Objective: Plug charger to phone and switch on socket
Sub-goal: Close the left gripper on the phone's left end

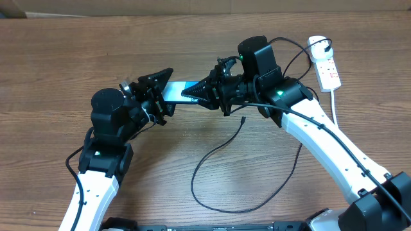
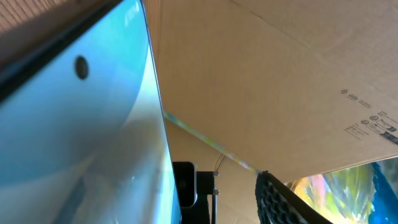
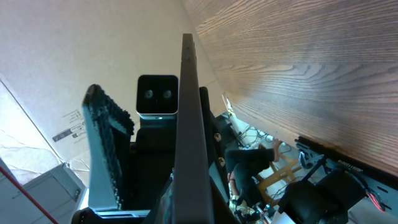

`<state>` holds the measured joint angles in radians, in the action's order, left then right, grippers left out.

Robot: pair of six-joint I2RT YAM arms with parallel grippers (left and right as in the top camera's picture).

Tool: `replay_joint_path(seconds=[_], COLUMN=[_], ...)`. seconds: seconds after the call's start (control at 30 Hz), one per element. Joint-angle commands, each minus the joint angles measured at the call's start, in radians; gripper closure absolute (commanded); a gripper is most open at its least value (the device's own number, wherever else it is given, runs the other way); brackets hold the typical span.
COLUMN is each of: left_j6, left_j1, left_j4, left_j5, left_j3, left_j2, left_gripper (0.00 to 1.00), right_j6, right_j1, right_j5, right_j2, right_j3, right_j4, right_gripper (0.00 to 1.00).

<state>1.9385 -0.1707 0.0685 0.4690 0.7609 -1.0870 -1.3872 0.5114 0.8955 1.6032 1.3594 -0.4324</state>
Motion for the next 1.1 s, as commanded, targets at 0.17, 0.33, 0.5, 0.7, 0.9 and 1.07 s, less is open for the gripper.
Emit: replay_joint_path(seconds=[0.17,0.33,0.5,0.7,0.9,1.07], left_j6=[0.000,0.000,-0.001,-0.001,-0.001,-0.001], left_j1=[-0.006,-0.006,-0.006,-0.006,-0.006,-0.006], left_j4=[0.011,0.011,0.011,0.011,0.011,0.010], left_j5=[0.003,0.018,0.023,0.049,0.064,0.075], left_j3=[0.000,0.000,0.000,0.000,0.000,0.000], left_j2=[-0.005,-0.005,-0.005,-0.005,-0.005,-0.005], left_gripper=[0.57,0.57,0.62,0.63,0.71,0.73], right_j6=[0.000,0.000,-0.004,-0.023,-0.023,-0.023], right_j1=[0.010,0.010,0.008,0.003,-0.009,-0.023], right_j5=[0.070,0.031,0.030,0.030,0.031,0.050], right_j2=[-0.038,-0.038,-0.038,-0.038,-0.038,-0.038], right_j3=[0.016,0.016,0.016,0.016,0.016,0.016], right_j4=[0.006,0.006,0.051,0.071,0.071,0.072], right_gripper=[0.95,0.95,0.95,0.94,0.94,0.94])
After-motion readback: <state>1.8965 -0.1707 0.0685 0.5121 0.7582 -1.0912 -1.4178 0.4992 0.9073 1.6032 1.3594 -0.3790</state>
